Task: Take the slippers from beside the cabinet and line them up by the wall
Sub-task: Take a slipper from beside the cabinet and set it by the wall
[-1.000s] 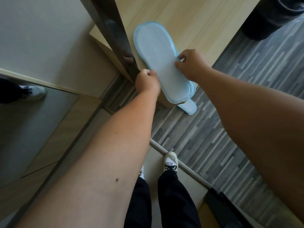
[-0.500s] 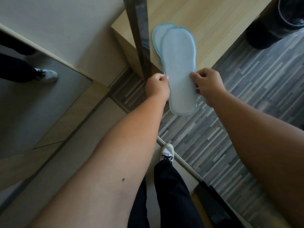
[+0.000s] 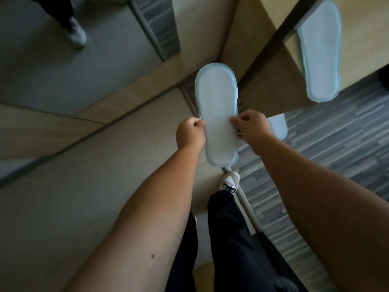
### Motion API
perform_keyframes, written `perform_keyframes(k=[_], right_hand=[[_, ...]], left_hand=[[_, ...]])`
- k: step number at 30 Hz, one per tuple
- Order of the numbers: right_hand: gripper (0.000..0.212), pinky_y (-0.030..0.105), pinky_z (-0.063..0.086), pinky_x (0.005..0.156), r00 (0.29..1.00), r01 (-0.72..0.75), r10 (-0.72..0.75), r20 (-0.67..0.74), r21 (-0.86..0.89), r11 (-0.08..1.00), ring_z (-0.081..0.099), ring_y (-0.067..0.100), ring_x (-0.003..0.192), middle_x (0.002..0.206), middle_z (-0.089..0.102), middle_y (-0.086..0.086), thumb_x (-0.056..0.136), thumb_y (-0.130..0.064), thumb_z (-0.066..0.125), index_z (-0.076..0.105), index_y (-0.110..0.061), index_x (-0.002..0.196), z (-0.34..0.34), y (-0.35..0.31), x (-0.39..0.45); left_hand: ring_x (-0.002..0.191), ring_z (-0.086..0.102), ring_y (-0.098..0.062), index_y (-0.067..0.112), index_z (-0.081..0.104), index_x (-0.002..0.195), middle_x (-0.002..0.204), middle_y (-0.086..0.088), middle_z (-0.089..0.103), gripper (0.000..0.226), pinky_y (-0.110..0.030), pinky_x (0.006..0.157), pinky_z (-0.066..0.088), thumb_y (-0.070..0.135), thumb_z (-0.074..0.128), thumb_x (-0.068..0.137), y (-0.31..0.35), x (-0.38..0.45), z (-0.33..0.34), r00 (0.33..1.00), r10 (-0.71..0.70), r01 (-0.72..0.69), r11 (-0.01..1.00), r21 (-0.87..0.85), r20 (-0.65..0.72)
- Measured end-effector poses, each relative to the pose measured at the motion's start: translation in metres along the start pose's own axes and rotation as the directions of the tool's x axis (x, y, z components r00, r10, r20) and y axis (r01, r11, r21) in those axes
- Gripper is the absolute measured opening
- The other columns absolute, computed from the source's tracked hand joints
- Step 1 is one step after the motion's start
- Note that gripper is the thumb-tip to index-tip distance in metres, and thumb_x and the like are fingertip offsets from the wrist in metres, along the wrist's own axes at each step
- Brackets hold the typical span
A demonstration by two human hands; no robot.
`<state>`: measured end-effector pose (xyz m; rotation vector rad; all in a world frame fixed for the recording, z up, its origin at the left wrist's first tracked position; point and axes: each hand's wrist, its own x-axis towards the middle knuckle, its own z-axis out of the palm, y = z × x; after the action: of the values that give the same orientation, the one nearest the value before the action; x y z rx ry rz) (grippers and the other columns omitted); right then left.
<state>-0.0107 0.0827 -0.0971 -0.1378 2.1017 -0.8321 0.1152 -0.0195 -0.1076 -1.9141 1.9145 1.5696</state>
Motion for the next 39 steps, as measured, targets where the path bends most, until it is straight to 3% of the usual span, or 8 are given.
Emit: perform_keyframes(k=[12,16,20,27,32,35,37,39], right_hand=[[0.017,0.029,0.058,0.063,0.978,0.106,-0.086,0.192,-0.096,0.990,0.069,0.022,0.079,0.081,0.068,0.005,0.087,-0.025,0.069,0.060,-0.018,0.075,0.188,-0.003,0.029],[0.019,0.043,0.059,0.069,0.985,0.141,-0.129,0.112,-0.108,0.984,0.066,0.028,0.079,0.080,0.066,0.008,0.083,-0.027,0.067,0.054,-0.022,0.070,0.215,0.011,0.048],[0.021,0.025,0.047,0.051,0.978,0.207,-0.200,0.060,-0.184,0.961,0.058,0.012,0.060,0.068,0.057,-0.003,0.084,-0.025,0.062,0.048,-0.027,0.069,0.233,0.034,0.077],[0.017,0.015,0.040,0.050,0.897,0.428,-0.433,0.088,-0.417,0.802,0.055,0.000,0.061,0.068,0.053,-0.014,0.093,-0.032,0.055,0.047,-0.028,0.079,0.268,0.082,0.125],[0.014,0.030,0.055,0.068,0.762,0.626,-0.606,0.228,-0.495,0.602,0.062,0.017,0.078,0.090,0.067,0.003,0.095,-0.024,0.054,0.064,-0.014,0.097,0.275,0.111,0.148],[0.017,0.027,0.049,0.074,0.737,0.662,-0.639,0.219,-0.419,0.621,0.064,0.024,0.087,0.097,0.070,0.010,0.093,-0.021,0.059,0.070,-0.009,0.097,0.272,0.123,0.163],[0.020,0.031,0.046,0.088,0.773,0.615,-0.620,0.135,-0.404,0.678,0.061,0.027,0.102,0.111,0.066,0.014,0.092,-0.019,0.060,0.069,-0.005,0.103,0.268,0.130,0.183],[0.033,0.034,0.039,0.100,0.890,0.431,-0.453,0.055,-0.425,0.796,0.052,0.028,0.119,0.130,0.056,0.014,0.095,-0.026,0.056,0.061,-0.008,0.122,0.264,0.135,0.216]], left_hand=[[0.080,0.062,-0.024,0.014,0.061,0.088,0.088,-0.006,0.069,0.014,-0.029,0.068,0.044,0.028,0.058,0.088,-0.142,0.075,-0.093,0.978,-0.100,0.091,0.994,-0.059,-0.181],[0.082,0.062,-0.027,0.013,0.059,0.089,0.088,-0.006,0.068,0.015,-0.031,0.069,0.047,0.028,0.057,0.088,-0.167,0.102,-0.080,0.973,-0.115,0.108,0.993,-0.046,-0.202],[0.089,0.061,-0.024,0.013,0.061,0.095,0.099,-0.006,0.067,0.016,-0.029,0.075,0.046,0.028,0.056,0.090,-0.186,0.137,-0.056,0.979,-0.038,0.041,0.999,0.015,-0.201],[0.096,0.065,-0.017,0.023,0.064,0.109,0.104,0.001,0.070,0.026,-0.042,0.088,0.055,0.037,0.048,0.094,-0.208,0.187,0.010,0.996,-0.026,0.052,0.936,-0.349,0.081],[0.091,0.069,-0.012,0.023,0.063,0.105,0.102,0.003,0.070,0.019,-0.032,0.081,0.059,0.032,0.049,0.096,-0.225,0.211,0.045,0.988,-0.066,0.131,0.842,-0.523,0.141],[0.093,0.069,-0.019,0.016,0.064,0.106,0.107,-0.006,0.070,0.021,-0.036,0.080,0.059,0.022,0.045,0.098,-0.242,0.229,0.054,0.982,-0.110,0.176,0.818,-0.548,0.152],[0.096,0.069,-0.021,0.013,0.064,0.106,0.109,-0.007,0.069,0.022,-0.037,0.081,0.058,0.021,0.045,0.098,-0.255,0.242,0.059,0.978,-0.122,0.197,0.806,-0.558,0.170],[0.094,0.069,-0.020,0.016,0.065,0.100,0.105,-0.006,0.070,0.018,-0.033,0.077,0.058,0.020,0.047,0.098,-0.267,0.257,0.064,0.976,-0.115,0.200,0.801,-0.564,0.183]])
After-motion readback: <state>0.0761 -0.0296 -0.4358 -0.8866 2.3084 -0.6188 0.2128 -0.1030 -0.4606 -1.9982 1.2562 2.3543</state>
